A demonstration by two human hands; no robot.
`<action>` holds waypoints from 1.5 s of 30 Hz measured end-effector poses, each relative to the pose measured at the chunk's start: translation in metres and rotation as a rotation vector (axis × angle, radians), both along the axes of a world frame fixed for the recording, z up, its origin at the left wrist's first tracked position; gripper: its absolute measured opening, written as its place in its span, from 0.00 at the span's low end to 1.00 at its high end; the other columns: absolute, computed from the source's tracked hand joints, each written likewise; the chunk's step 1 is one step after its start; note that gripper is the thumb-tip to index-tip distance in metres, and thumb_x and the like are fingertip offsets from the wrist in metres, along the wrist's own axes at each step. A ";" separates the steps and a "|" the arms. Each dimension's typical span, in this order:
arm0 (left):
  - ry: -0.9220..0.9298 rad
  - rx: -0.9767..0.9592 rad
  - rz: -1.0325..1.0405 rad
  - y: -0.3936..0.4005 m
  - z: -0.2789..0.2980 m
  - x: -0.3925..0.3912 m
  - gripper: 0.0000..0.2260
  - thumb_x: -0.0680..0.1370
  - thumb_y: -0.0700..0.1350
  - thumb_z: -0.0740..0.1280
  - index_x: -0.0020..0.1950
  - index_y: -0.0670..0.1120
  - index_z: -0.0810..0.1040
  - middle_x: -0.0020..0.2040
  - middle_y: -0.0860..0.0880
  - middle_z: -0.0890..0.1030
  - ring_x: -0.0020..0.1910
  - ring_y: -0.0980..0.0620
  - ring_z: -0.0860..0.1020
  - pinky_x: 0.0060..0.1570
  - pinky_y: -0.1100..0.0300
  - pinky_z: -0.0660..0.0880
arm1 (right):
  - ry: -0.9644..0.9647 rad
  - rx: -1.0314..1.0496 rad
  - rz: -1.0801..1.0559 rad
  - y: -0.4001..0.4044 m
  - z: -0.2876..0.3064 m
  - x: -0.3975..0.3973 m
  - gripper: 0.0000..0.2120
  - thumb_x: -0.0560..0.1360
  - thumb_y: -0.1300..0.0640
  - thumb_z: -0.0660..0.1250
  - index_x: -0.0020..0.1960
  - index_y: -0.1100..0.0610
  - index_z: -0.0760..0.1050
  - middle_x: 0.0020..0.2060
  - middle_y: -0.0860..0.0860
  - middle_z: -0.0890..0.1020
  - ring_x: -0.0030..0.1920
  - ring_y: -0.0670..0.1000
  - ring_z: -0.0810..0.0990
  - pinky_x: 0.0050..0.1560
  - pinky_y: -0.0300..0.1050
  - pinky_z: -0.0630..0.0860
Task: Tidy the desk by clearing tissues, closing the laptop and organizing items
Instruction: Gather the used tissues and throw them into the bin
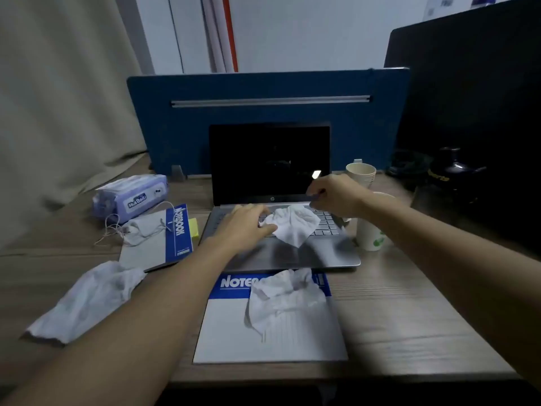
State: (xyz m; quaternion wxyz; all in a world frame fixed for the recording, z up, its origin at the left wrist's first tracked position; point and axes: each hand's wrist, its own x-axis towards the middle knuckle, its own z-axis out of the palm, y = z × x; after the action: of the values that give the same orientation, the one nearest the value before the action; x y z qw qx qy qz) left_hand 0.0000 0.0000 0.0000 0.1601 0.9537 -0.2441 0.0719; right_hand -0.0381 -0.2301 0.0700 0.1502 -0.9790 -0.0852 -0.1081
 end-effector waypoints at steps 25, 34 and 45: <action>0.123 -0.645 0.059 0.041 0.007 0.048 0.03 0.78 0.43 0.67 0.52 0.47 0.76 0.46 0.45 0.82 0.47 0.44 0.80 0.48 0.47 0.77 | 0.296 0.057 0.277 0.023 -0.035 0.032 0.02 0.73 0.54 0.72 0.44 0.47 0.80 0.36 0.39 0.81 0.37 0.38 0.78 0.39 0.33 0.71; 0.088 -0.660 0.068 0.058 0.014 0.014 0.16 0.79 0.42 0.65 0.59 0.57 0.64 0.44 0.40 0.83 0.44 0.38 0.80 0.45 0.43 0.76 | 0.648 -0.101 0.462 0.066 -0.045 -0.021 0.10 0.66 0.44 0.76 0.45 0.41 0.78 0.44 0.39 0.80 0.43 0.41 0.79 0.42 0.37 0.72; 0.181 -0.720 0.068 0.077 0.012 0.002 0.10 0.79 0.41 0.67 0.56 0.55 0.73 0.43 0.49 0.85 0.45 0.46 0.83 0.47 0.49 0.80 | 0.346 0.184 0.253 0.062 -0.023 -0.023 0.09 0.77 0.56 0.68 0.41 0.60 0.75 0.33 0.50 0.82 0.30 0.41 0.79 0.33 0.39 0.76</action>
State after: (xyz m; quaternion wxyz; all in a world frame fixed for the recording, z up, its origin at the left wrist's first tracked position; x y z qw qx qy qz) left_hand 0.0021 0.0767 0.0121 0.5040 0.8463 -0.1560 0.0739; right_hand -0.0613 -0.1681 0.0470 0.2637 -0.9466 -0.1702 0.0737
